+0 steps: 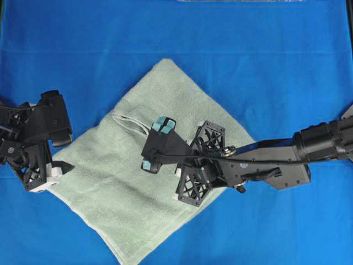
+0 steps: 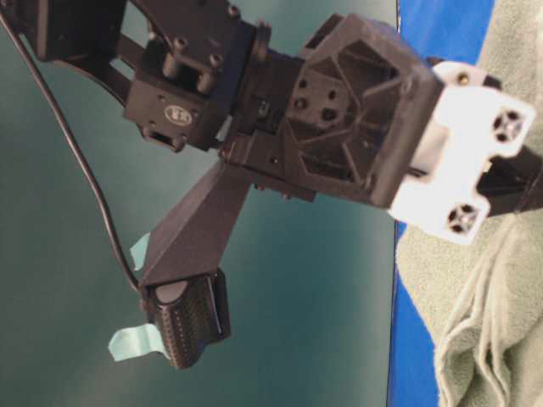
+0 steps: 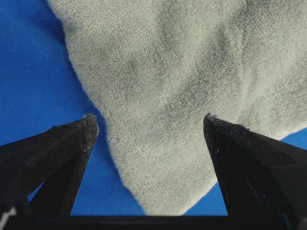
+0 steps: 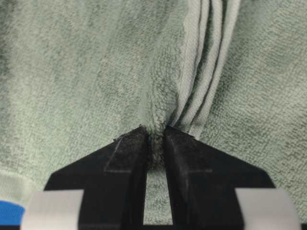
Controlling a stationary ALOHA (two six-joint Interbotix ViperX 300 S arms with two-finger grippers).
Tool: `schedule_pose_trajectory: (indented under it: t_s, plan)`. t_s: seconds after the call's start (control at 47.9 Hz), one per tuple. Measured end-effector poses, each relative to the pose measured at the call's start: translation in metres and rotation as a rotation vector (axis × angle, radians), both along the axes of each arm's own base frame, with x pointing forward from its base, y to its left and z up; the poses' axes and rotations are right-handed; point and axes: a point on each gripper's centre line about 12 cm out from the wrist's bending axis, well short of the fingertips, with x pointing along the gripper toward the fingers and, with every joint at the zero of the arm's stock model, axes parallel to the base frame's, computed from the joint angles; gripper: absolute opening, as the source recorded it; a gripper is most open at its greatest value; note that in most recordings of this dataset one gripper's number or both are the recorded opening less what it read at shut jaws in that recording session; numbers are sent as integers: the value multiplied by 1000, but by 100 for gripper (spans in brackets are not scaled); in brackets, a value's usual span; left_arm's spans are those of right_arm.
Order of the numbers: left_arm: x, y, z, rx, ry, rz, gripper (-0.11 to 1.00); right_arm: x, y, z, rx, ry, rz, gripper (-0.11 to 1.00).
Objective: Fold a bath towel.
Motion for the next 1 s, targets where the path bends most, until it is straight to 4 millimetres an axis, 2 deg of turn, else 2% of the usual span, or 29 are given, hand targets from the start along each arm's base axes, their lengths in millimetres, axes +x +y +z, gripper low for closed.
schedule_pose_trajectory:
  t_s: [0.292, 0.313, 0.439, 0.501, 0.585, 0.668, 0.794, 1.003]
  plan:
    - [3, -2, 2, -9, -29, -21, 86, 2, 1, -4, 23, -42, 17, 17]
    - [4, -2, 2, -6, -32, -27, 86, 2, 1, -4, 23, -43, 18, 21]
    - [5, -8, 3, 14, -59, -113, 86, 2, 1, -4, 20, -44, 24, 59]
    - [6, -13, 5, 27, -83, -175, 86, 1, 1, -3, 15, -39, 26, 68]
    - [8, -22, 9, 50, -125, -283, 86, -2, 2, 9, 13, -56, 31, 66]
    - [9, -36, 13, 83, -180, -424, 86, -7, 5, 30, 11, -102, 49, 66]
    - [5, -59, 17, 145, -259, -658, 85, -26, 7, 53, -3, -146, 73, 66]
    - [-1, -97, 22, 265, -398, -1024, 85, -54, -18, 55, -7, -142, 18, 66]
